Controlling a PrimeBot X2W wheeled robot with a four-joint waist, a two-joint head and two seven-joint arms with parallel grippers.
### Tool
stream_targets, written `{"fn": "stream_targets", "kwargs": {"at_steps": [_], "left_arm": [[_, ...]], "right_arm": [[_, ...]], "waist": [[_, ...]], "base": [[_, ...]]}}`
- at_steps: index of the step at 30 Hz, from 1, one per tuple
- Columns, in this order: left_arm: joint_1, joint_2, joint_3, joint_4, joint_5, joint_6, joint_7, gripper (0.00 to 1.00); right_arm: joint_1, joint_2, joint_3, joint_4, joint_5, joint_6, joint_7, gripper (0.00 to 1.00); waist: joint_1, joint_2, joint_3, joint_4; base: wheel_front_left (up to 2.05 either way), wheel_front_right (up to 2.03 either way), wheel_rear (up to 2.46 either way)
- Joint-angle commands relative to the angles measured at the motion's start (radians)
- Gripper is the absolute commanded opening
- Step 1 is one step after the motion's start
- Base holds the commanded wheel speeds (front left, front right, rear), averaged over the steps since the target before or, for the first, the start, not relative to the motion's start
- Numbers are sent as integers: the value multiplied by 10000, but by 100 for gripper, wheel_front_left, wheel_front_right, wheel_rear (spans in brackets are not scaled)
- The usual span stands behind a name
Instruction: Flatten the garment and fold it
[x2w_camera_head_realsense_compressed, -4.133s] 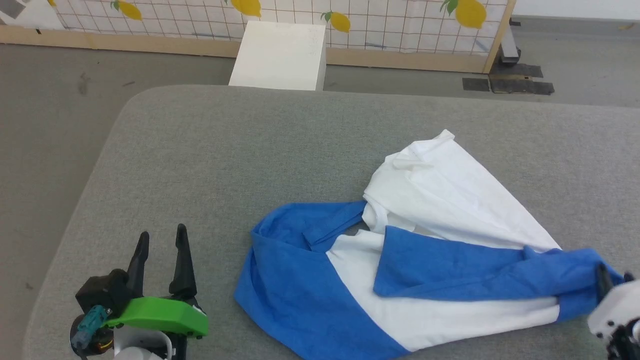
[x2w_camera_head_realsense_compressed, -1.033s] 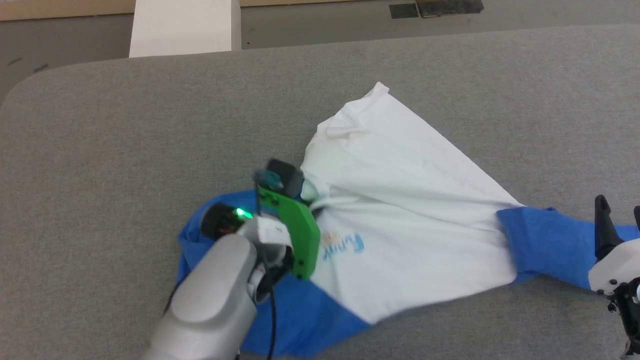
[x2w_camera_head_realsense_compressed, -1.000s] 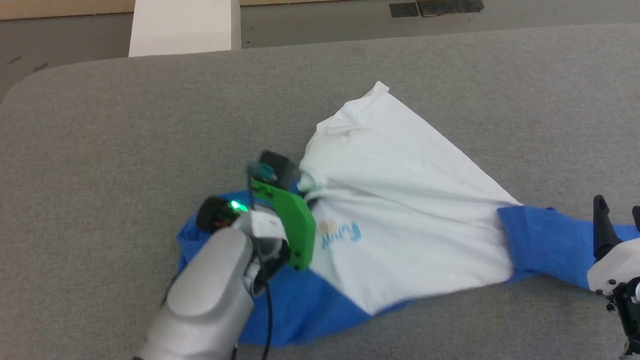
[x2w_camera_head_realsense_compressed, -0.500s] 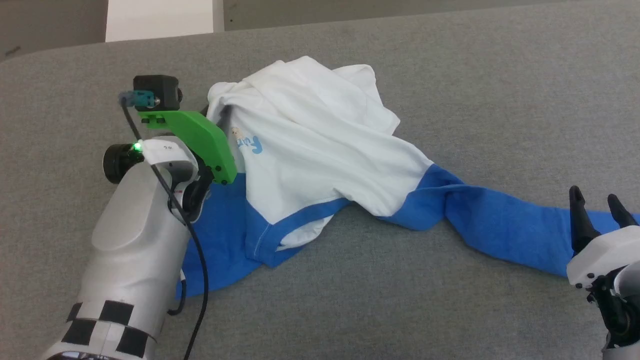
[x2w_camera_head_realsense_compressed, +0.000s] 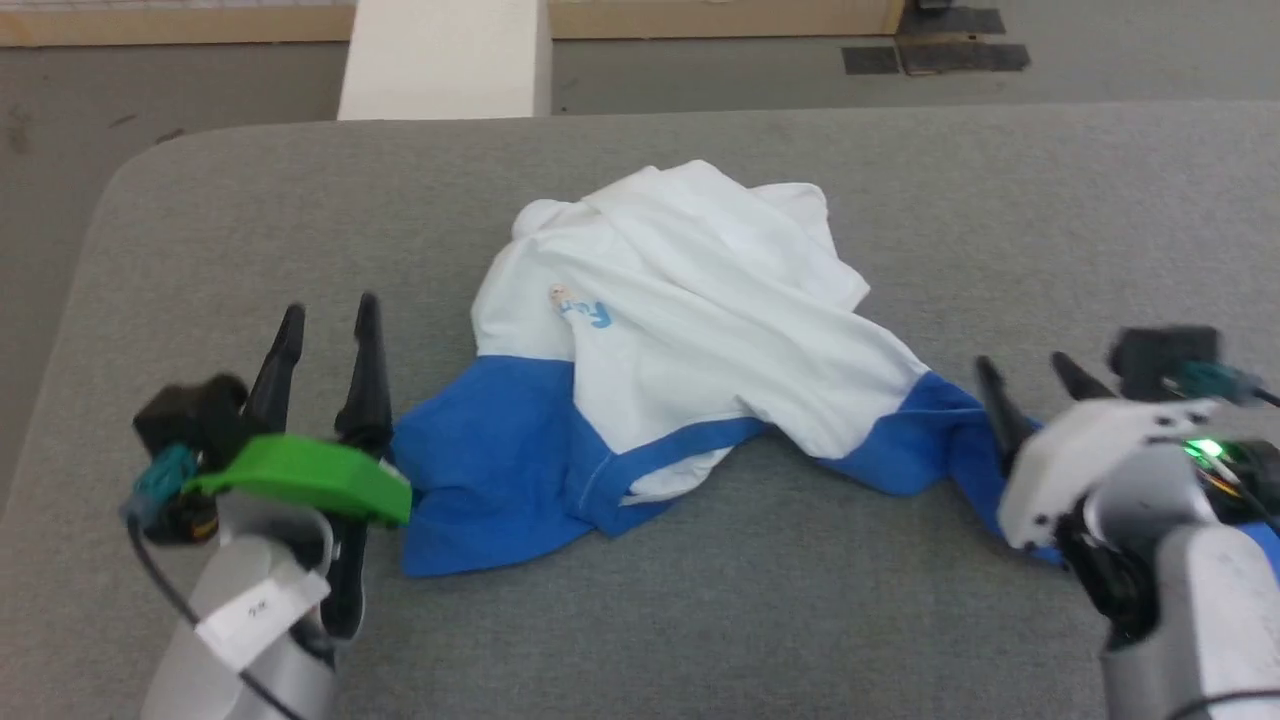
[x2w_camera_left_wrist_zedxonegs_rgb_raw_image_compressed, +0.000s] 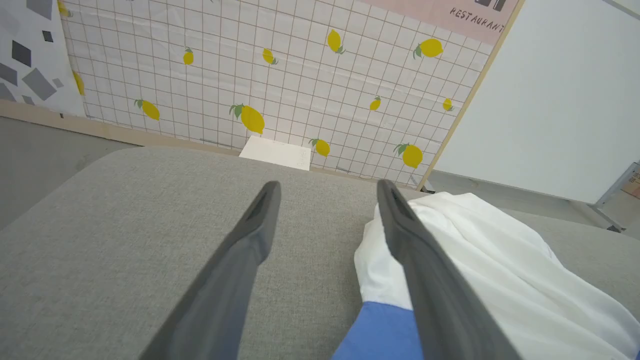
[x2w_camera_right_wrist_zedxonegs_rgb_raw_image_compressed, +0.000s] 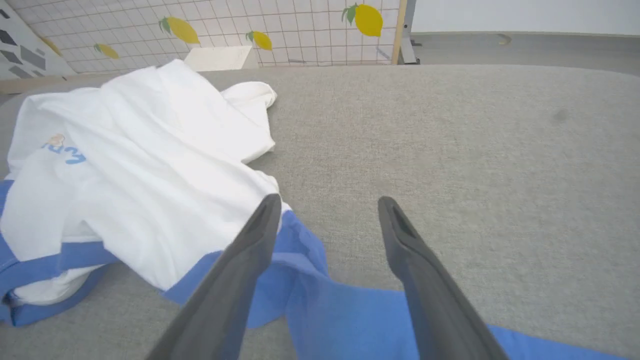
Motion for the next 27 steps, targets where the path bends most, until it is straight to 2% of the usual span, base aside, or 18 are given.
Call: {"fn": "stream_targets", "kwargs": {"at_steps": [1, 6, 9, 13, 17, 18, 19, 22, 27], "left_arm": [[457, 11, 159, -343, 65, 158, -73, 100], [1256, -127, 603, -1154, -19, 432, -105, 100], [1366, -164, 712, -1468, -35, 442, -111, 100], [1276, -176, 678, -1671, 11, 350, -114, 100], [1175, -249, 611, -1724, 48, 312, -116, 100], [1152, -268, 578, -1719, 49, 292, -116, 100], [1119, -293, 546, -1717, 42, 262, -116, 100], [992, -362, 412, -1683, 36, 153, -116, 100], [581, -521, 109, -1555, 36, -128, -116, 100]], "right_arm": [[-528, 12, 338, 248, -250, -13, 387, 100], [-1896, -224, 1159, 1546, -1580, -13, 1700, 100], [-2572, -359, 1354, 2449, -2081, -13, 2248, 100], [-3023, -532, 1374, 3445, -2570, -13, 2876, 100], [-3169, -667, 1377, 4200, -2578, -13, 3438, 100], [-3206, -712, 1311, 4271, -2558, -13, 3503, 43], [-3283, -820, 1292, 4298, -2609, -13, 3477, 0], [-3614, -1178, 1188, 4332, -2620, -13, 3420, 0], [-4834, -2218, 844, 4163, -2988, -13, 3119, 0]], "waist": [[0, 0, -31, 380], [0, 0, 347, 816], [0, 0, 604, 1116], [0, 0, 861, 1472], [0, 0, 1000, 1715], [0, 0, 1032, 1775], [0, 0, 1073, 1838], [0, 0, 1232, 2070], [0, 0, 1699, 2686]], "base": [[0, 0, 0], [0, 0, 0], [0, 0, 0], [0, 0, 0], [0, 0, 0], [0, 0, 0], [0, 0, 0], [0, 0, 0], [0, 0, 0]]}}
